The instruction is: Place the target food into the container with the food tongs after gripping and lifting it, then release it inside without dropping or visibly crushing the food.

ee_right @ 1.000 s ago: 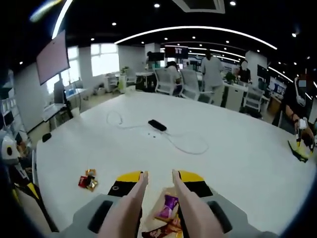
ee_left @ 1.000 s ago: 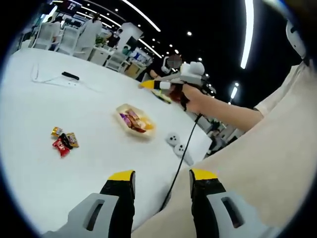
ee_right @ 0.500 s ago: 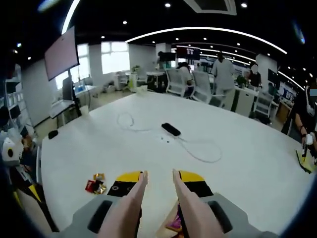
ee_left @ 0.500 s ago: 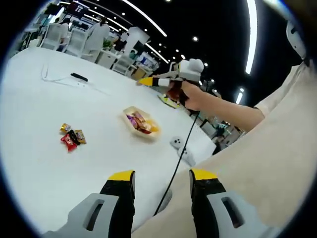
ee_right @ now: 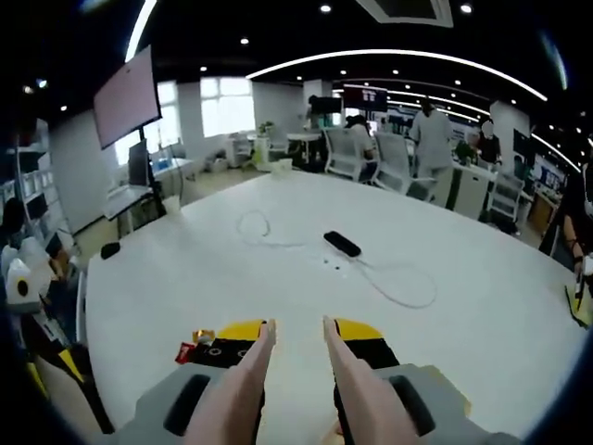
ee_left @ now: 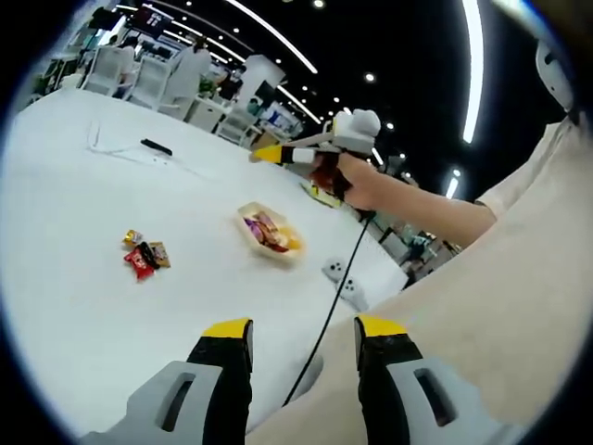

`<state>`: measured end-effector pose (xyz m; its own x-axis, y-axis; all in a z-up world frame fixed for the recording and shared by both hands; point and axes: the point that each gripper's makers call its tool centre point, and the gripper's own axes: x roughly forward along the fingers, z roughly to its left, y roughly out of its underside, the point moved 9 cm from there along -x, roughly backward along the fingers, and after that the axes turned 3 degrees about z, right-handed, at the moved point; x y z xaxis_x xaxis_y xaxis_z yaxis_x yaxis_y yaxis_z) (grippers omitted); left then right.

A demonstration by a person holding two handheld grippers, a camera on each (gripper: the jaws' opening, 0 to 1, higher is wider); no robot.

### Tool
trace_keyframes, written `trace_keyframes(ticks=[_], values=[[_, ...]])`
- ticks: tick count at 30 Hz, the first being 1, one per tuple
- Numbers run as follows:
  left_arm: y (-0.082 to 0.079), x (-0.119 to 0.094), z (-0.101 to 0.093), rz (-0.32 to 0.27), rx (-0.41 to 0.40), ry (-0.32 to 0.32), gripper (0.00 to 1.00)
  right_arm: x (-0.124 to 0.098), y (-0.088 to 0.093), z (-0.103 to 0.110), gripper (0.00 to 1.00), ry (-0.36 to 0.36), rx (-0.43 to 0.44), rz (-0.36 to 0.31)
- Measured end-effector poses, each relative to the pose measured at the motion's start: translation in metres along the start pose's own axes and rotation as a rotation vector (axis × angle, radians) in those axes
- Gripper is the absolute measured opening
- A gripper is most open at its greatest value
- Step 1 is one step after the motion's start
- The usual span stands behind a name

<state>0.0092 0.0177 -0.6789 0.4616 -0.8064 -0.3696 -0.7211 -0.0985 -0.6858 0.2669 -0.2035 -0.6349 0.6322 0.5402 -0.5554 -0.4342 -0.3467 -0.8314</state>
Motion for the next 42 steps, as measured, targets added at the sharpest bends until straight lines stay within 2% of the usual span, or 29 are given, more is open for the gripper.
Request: trace_keyframes(ticks=[22,42], values=[[0.011,-0.022,0.000,-0.045,-0.020,-0.046,0.43,0.019,-0.020,0.051,0.27,-0.086,-0.056,-0.002],[0.023,-0.040,0.000,-0.088,-0.058,-0.093,0.43,0.035,-0.028,0.078,0.28,-0.144,-0.094,0.008]])
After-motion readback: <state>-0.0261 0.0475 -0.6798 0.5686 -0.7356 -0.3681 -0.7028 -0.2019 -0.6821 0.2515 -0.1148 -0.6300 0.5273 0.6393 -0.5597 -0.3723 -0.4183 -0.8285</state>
